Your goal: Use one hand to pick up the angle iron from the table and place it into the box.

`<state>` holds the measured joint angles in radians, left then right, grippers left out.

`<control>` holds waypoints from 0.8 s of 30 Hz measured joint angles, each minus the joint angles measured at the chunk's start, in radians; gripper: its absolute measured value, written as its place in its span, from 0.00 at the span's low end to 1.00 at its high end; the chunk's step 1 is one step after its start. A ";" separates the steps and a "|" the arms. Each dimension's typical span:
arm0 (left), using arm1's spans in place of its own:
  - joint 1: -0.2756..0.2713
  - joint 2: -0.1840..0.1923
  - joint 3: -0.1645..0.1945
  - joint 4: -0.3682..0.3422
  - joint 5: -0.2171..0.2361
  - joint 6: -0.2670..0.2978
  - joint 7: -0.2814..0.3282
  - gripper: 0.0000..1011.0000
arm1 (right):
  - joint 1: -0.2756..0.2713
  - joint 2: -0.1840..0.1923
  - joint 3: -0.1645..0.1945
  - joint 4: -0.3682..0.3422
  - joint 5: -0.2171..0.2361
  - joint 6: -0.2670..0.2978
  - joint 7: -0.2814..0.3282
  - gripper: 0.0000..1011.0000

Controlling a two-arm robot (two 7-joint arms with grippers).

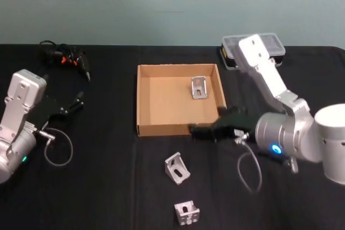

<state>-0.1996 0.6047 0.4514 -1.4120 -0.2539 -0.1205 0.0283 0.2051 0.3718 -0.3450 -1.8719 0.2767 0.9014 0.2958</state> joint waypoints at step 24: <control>0.000 0.000 0.000 0.000 0.000 0.000 0.000 0.99 | 0.039 -0.071 -0.164 0.054 -0.103 0.108 0.033 0.99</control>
<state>-0.1995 0.6047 0.4514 -1.4120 -0.2539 -0.1205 0.0283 0.2436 0.3009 -0.5088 -1.8181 0.1741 1.0090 0.3292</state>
